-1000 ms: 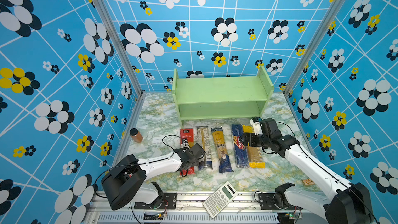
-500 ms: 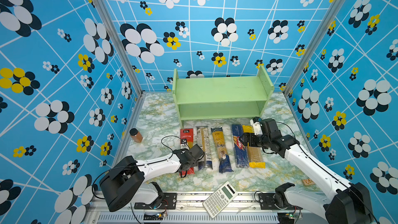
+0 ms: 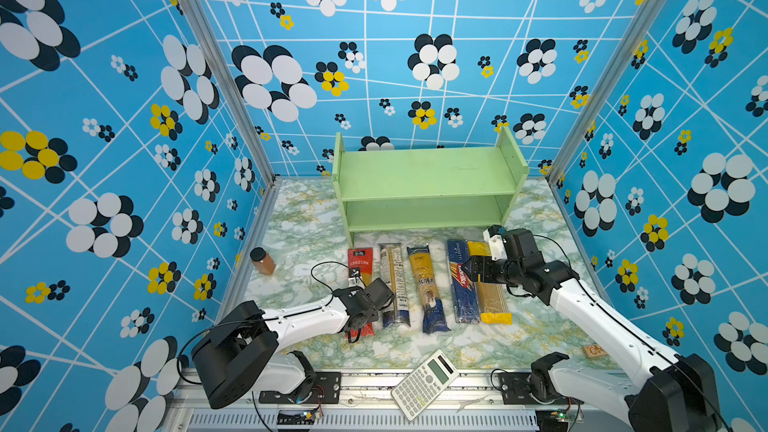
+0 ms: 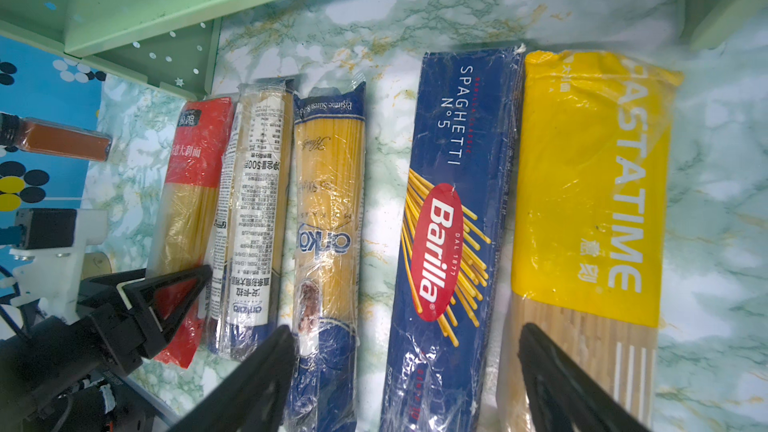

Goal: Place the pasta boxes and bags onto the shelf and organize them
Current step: 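Close the left gripper on the red spaghetti bag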

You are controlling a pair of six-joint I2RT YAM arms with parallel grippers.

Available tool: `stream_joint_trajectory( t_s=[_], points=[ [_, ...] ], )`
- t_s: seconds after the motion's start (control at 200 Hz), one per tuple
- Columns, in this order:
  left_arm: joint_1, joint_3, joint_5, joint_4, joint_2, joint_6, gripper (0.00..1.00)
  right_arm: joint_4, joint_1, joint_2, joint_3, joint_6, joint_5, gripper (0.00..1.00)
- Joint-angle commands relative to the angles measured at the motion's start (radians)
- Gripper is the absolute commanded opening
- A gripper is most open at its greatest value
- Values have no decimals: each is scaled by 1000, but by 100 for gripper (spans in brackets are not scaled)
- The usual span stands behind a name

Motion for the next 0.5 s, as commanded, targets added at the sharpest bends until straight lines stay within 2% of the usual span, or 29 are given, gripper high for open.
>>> stream_joint_trajectory(
  t_s=[0.0,0.235,0.34,0.365,0.495],
  points=[
    [0,-44,62,-110,20,18,54,-10,8,-13,-10,7,21,87],
    [0,-28,53,-129,13,24,45,-7,8,-15,-12,7,22,87],
    [0,-25,57,-130,7,25,44,-7,8,-19,-16,7,24,87],
    [0,-24,56,-131,5,25,39,-8,8,-20,-16,6,23,87],
    [0,-7,58,-158,-22,22,36,-11,8,-16,-14,3,21,87]
  ],
)
